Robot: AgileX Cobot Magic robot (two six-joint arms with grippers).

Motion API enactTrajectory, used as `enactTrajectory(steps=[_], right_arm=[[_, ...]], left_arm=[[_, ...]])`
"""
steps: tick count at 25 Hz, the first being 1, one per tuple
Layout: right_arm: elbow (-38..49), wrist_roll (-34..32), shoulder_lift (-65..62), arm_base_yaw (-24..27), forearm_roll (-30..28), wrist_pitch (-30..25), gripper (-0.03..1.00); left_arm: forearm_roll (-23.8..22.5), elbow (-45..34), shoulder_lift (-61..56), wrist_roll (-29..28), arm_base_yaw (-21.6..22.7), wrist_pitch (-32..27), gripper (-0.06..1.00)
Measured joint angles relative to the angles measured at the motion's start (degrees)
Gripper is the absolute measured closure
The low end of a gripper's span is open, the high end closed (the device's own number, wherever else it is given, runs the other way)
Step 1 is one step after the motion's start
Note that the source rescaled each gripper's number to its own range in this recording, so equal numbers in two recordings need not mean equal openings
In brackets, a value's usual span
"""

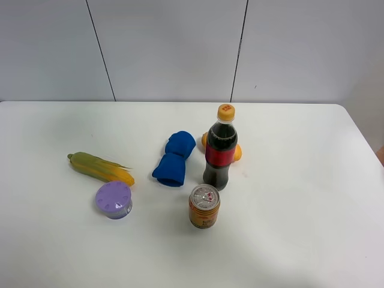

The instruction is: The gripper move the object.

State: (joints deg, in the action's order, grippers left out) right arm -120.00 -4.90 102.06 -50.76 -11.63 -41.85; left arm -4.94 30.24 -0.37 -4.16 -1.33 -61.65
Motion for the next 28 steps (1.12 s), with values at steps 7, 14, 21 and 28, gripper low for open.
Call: enactTrajectory(steps=[7,14,21,28], right_arm=[[-0.1,-2.5,-21.1,0.0,-21.5,-18.7,0.14],[0.1,-1.6,-37.1,-0.1,-29.3,-27.8,0.14],[0.3,4.9,-47.1,8.7,-20.4,-28.1,0.14],[14.2,7.9,-59.6,37.3,-6.4,-27.9,0.14]], left_arm=[[0.0,0.0,0.0,0.0,0.0,0.0,-0.06],[0.0,0.0,0.0,0.0,0.0,0.0,-0.06],[0.0,0.0,0.0,0.0,0.0,0.0,-0.06],[0.0,0.0,0.0,0.0,0.0,0.0,-0.06]])
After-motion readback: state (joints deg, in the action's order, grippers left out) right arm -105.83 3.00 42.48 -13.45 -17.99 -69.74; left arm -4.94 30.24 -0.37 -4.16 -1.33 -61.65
